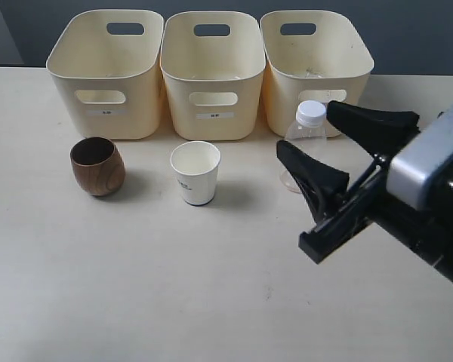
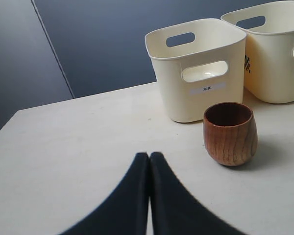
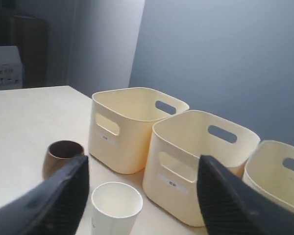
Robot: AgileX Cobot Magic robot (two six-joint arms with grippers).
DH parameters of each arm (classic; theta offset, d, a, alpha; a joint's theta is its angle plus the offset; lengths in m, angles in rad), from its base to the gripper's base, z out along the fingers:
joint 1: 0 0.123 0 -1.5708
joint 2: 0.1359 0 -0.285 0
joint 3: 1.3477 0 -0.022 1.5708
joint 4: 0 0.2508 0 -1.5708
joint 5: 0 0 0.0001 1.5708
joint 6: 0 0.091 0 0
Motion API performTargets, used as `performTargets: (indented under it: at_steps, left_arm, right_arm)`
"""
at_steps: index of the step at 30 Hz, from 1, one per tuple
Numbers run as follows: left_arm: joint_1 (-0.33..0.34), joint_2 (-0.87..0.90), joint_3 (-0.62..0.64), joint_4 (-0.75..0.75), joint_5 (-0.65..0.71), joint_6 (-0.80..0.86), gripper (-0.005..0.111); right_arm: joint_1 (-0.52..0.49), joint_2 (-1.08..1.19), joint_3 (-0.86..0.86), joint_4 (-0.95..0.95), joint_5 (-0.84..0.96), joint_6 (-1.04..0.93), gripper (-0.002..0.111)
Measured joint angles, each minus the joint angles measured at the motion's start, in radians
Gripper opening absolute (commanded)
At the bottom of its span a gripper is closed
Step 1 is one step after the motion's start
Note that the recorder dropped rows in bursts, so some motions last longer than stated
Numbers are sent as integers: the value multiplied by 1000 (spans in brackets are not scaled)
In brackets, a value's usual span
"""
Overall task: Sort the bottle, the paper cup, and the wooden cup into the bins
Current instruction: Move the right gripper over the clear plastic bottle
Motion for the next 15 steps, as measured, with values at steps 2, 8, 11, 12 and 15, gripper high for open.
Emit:
performTargets:
  at_steps: [2,8,11,12,15]
  left_arm:
    - [0,0,0,0,0,0,0]
    - [0,0,0,0,0,0,0]
    - [0,0,0,0,0,0,0]
    - [0,0,0,0,0,0,0]
    - [0,0,0,0,0,0,0]
  right_arm:
    - [0,80,0,59,-98,0,61]
    - [0,212,0,238,-317,0,61]
    - [0,240,-6,271,-376,0,61]
    - [0,247,-13,279,-379,0,61]
    - [0,262,-48,332,-377,0,61]
